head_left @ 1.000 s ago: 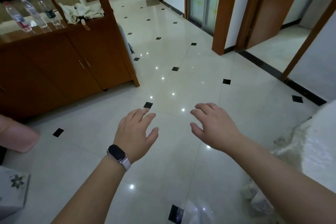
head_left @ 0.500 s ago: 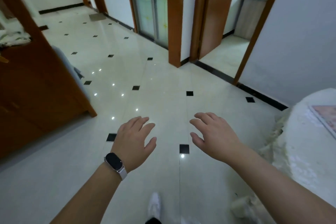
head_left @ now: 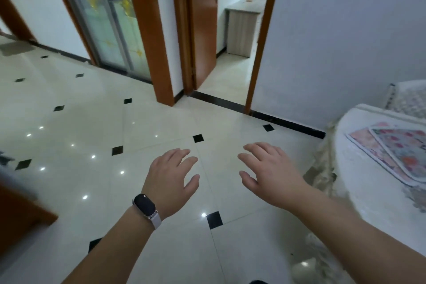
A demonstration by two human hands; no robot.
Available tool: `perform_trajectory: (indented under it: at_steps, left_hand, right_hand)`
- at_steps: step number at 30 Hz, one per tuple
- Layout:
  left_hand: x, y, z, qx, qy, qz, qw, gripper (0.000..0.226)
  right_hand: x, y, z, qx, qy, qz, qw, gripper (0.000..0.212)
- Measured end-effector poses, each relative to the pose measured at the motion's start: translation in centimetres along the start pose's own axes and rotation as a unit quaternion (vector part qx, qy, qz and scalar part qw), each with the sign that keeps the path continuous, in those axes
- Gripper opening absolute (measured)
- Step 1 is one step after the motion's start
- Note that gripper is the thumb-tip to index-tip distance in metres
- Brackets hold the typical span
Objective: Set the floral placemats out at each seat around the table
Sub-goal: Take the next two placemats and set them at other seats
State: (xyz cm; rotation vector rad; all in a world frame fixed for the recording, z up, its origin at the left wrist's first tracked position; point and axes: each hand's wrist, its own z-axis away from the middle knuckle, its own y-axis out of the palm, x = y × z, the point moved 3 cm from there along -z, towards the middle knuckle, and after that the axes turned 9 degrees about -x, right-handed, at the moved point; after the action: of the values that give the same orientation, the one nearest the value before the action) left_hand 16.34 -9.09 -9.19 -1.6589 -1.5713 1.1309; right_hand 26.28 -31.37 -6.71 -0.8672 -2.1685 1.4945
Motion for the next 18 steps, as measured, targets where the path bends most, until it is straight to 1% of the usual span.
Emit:
perform_trajectory:
  at_steps: [7, 11, 15, 18]
  left_hand:
    - [-0.8, 6.2, -8.9, 0.023, 0.067, 0.032, 0.997, 0.039]
    - [-1.9, 9.8, -15.0, 0.031, 0.092, 0.026, 0.995, 0.037]
    - [-3.4, 13.0, -22.1, 0.071, 0.103, 0.003, 0.992, 0.043]
    - [-5.8, 15.1, -28.0, 0.075, 0.126, -0.009, 0.989, 0.046]
  right_hand:
    - [-6.7, 4.2, -3.4, -0.006, 0.064, -0.008, 0.998, 0.041]
    - [-11.8, 7.9, -6.5, 0.015, 0.096, -0.015, 0.995, 0.042]
    - [-18.3, 10.0, -10.0, 0.026, 0.140, -0.041, 0.989, 0.041]
    - [-24.4, 10.2, -11.7, 0.022, 0.161, -0.026, 0.986, 0.042]
